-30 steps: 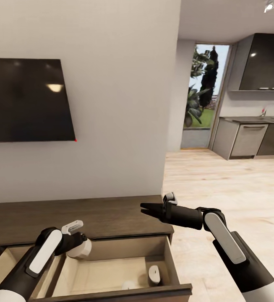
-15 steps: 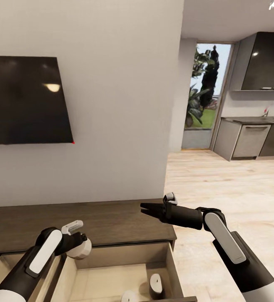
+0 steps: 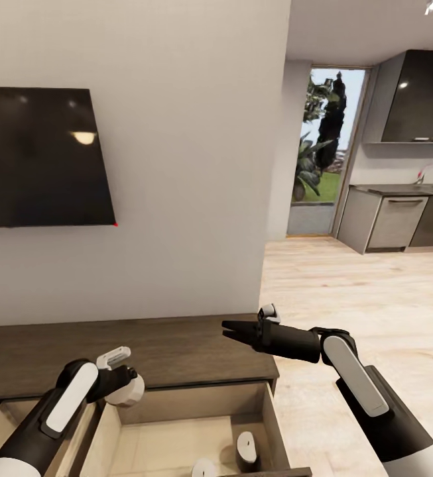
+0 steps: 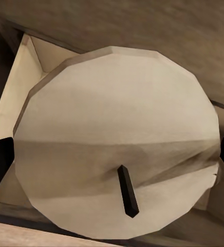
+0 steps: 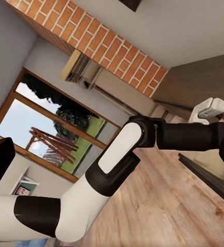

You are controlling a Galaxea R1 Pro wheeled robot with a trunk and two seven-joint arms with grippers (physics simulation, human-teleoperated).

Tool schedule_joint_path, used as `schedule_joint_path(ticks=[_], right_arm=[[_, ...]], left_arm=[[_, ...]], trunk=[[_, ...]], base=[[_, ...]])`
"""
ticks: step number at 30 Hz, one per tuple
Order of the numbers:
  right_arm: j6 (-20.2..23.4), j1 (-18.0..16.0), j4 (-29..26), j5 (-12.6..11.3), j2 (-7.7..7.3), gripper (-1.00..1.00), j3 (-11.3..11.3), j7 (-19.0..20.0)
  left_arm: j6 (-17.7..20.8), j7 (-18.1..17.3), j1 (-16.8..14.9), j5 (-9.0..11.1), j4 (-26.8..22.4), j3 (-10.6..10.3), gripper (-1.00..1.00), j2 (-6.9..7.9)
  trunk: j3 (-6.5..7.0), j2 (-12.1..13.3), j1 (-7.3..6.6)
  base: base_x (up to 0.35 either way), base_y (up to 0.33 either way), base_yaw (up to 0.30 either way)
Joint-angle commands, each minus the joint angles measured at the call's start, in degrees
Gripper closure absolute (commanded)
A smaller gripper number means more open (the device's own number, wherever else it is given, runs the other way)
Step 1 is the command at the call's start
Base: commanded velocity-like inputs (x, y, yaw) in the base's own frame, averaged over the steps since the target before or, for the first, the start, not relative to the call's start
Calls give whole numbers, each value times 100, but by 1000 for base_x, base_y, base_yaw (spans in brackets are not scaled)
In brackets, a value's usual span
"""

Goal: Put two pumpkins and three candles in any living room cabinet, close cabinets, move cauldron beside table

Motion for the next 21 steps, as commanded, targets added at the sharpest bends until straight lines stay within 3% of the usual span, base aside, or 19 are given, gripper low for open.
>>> schedule_joint_path(ticks=[1,15,21], right_arm=[[5,-8,1,34,-3,-100,4,45],[-4,-7,18,34,-8,-100,4,38],[-14,-6,44,34,-2,-100,4,38]], left_arm=[[-8,62,-5,60,8,-14,100,6],[-281,13,-37,51,619,-18,100,-2],[-676,-1,-57,33,936,-37,100,-9]], trunk=[[-24,-45,22],[-276,-606,330],[-383,-847,461]], base=[[0,0,0],[0,0,0],[0,0,0]])
